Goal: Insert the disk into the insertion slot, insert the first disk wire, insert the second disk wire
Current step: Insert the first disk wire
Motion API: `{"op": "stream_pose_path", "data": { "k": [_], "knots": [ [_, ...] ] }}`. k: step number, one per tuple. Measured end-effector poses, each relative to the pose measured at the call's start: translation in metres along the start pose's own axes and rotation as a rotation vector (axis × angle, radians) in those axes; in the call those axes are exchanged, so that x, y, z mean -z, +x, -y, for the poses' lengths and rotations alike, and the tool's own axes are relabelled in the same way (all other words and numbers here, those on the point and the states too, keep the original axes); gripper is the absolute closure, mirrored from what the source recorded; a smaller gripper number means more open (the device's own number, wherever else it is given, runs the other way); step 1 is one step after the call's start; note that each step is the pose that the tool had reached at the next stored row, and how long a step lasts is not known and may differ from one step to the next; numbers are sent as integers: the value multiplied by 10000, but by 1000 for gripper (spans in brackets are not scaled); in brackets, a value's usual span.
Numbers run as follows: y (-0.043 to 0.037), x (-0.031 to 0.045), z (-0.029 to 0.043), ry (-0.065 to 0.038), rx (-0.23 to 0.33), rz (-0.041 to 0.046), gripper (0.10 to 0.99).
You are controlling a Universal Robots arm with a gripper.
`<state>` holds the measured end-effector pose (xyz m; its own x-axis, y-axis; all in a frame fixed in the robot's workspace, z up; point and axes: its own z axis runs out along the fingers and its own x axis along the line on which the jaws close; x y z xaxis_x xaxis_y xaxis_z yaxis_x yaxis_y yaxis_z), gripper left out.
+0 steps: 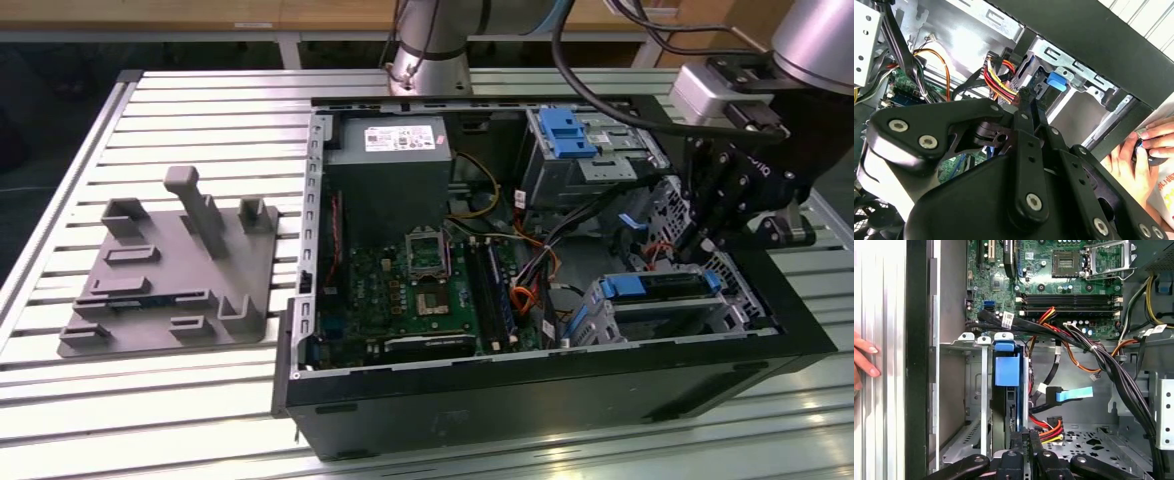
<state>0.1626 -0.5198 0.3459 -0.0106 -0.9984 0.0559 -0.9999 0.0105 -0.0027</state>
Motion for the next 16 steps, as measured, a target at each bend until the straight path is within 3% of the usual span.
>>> {"op": "stream_pose_path", "data": {
  "k": [16],
  "knots": [
    [90, -39, 1, -27, -86, -1, 914]
  ]
}}
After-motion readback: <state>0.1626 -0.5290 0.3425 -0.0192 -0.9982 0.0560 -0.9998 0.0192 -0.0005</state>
